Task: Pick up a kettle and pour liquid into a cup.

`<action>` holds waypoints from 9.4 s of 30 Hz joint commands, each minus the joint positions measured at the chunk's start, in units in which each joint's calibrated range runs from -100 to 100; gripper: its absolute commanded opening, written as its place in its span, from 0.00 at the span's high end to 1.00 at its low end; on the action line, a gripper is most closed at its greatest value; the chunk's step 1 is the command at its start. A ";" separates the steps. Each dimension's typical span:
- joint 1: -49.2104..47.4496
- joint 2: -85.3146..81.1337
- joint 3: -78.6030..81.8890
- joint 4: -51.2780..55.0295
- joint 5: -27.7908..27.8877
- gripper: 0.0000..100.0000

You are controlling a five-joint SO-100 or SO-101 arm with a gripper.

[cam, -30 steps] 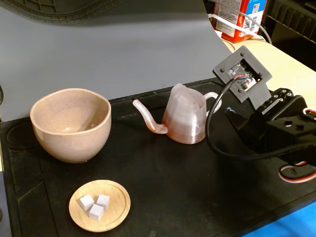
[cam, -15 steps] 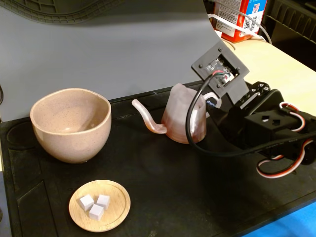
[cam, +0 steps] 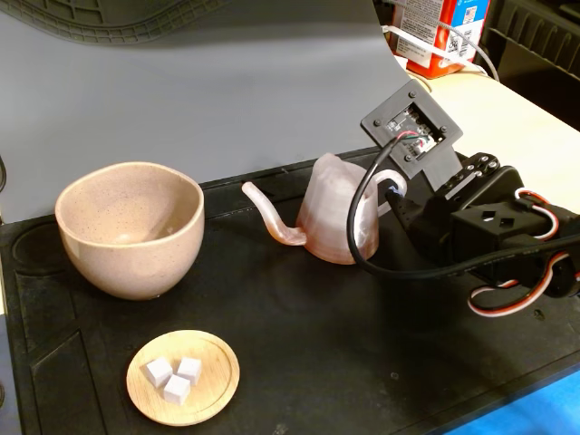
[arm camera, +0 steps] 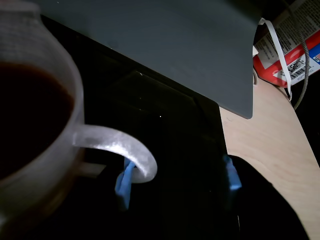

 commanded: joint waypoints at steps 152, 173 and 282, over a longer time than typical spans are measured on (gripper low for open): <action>-6.43 -17.32 -17.67 17.63 9.30 0.99; -1.18 -16.64 4.20 5.96 -3.61 0.99; -2.70 -122.27 49.85 67.78 -19.93 0.99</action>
